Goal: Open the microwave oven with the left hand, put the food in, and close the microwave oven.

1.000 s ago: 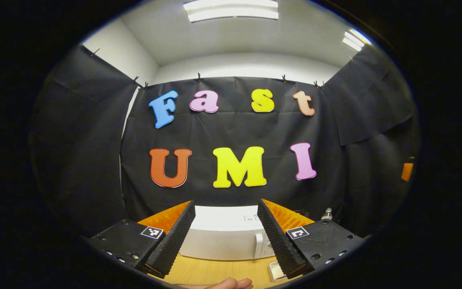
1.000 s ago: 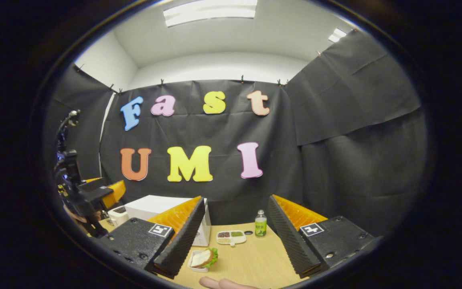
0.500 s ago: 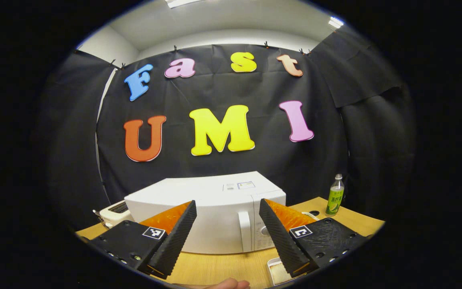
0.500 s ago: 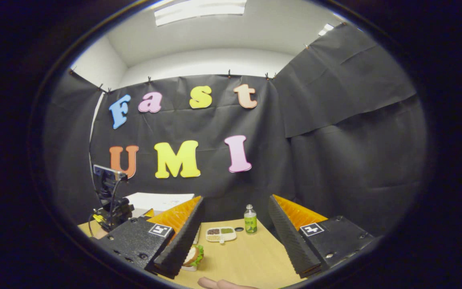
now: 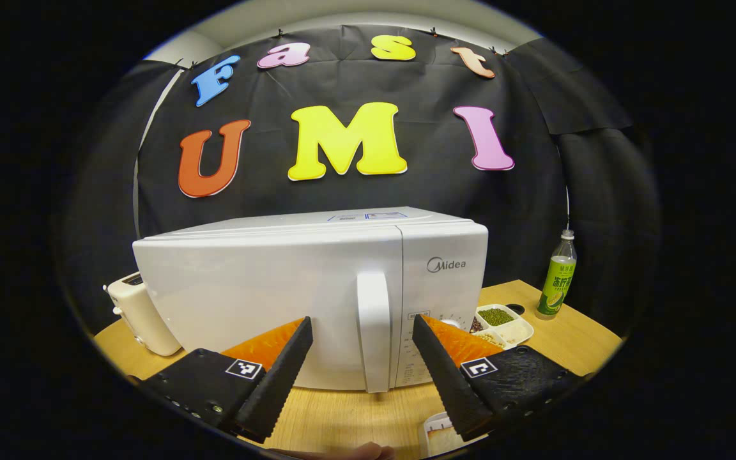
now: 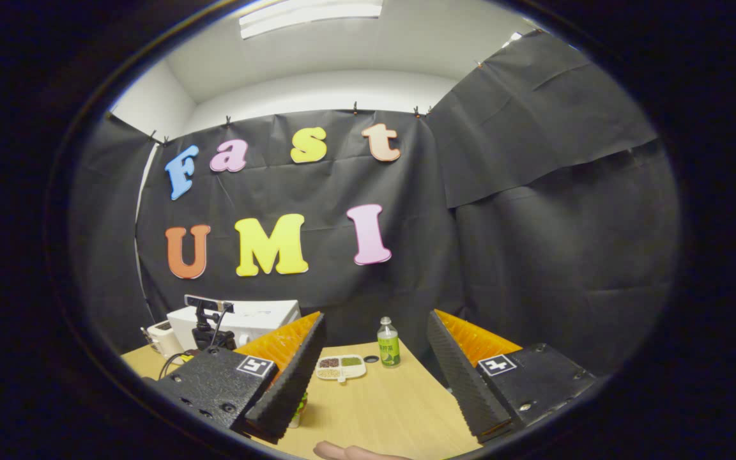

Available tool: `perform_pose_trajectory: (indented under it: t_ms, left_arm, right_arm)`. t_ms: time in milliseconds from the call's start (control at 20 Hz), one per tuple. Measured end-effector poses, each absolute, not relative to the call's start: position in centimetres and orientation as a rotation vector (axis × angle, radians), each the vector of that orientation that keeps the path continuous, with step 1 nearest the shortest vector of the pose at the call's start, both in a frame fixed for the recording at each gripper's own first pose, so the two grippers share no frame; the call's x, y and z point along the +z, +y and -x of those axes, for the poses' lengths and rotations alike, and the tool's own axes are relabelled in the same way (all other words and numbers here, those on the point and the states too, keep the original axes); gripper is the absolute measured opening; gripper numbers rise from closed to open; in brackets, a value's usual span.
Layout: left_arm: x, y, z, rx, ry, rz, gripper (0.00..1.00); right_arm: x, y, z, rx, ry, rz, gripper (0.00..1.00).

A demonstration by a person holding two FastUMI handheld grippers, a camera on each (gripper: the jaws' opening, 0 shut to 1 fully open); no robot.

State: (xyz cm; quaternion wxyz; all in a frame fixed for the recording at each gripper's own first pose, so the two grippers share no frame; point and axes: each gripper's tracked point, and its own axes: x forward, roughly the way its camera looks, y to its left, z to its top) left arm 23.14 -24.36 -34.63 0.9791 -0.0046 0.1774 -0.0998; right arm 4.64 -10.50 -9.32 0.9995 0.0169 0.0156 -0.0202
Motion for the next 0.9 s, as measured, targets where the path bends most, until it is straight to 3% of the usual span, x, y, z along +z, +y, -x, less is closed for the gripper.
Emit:
perform_pose_trajectory:
  t_ms: [150, 200, 250, 300, 350, 450, 500, 550, 600, 650, 750, 850, 900]
  left_arm:
    - [-35.9, -24.8, -23.5, -0.204, 0.377, 0.007, 0.90]
    - [-35.8, -24.8, -23.4, -0.191, 0.368, -0.005, 0.70]
    - [-35.8, -25.1, -23.7, -0.189, 0.357, -0.025, 0.75]
    - [-35.7, -25.0, -23.7, -0.187, 0.348, -0.033, 0.61]
    - [-35.8, -25.4, -23.8, -0.189, 0.337, -0.014, 0.71]
    - [-36.0, -25.8, -23.6, -0.188, 0.338, 0.021, 0.58]
    - [-35.9, -25.7, -23.6, -0.185, 0.338, 0.015, 0.36]
    - [-36.0, -24.7, -23.9, -0.153, 0.340, -0.014, 0.45]
    - [-35.4, -24.5, -22.6, -0.142, 0.340, 0.021, 0.30]
    - [-36.1, -25.1, -23.7, -0.144, 0.345, 0.027, 0.15]
    - [-36.1, -24.9, -23.8, -0.156, 0.340, 0.002, 0.15]
    - [-36.2, -25.0, -23.7, -0.173, 0.350, 0.029, 0.05]
    - [-36.5, -24.9, -23.5, -0.181, 0.362, 0.038, 0.05]
  right_arm:
    - [-10.5, -11.5, -5.0, -0.069, 0.049, -0.022, 1.00]
    - [-10.8, -11.7, -5.0, -0.071, 0.060, -0.020, 1.00]
    - [-11.1, -11.9, -5.1, -0.071, 0.067, -0.020, 1.00]
    - [-11.3, -12.1, -5.1, -0.074, 0.075, -0.019, 0.93]
    - [-11.6, -12.4, -5.1, -0.081, 0.080, -0.018, 0.93]
    - [-11.9, -13.1, -4.7, -0.092, 0.087, -0.019, 0.93]
    - [-11.9, -13.5, -4.6, -0.097, 0.089, -0.019, 0.93]
    - [-12.1, -13.9, -4.3, -0.106, 0.091, -0.018, 0.92]
    - [-12.2, -14.5, -4.1, -0.117, 0.094, -0.013, 1.00]
    - [-12.5, -15.0, -3.9, -0.131, 0.098, -0.007, 0.93]
    - [-12.7, -15.8, -3.3, -0.155, 0.109, 0.002, 0.93]
    - [-12.4, -16.0, -2.8, -0.158, 0.102, 0.004, 0.93]
    - [-12.2, -16.1, -2.5, -0.160, 0.097, 0.006, 0.93]
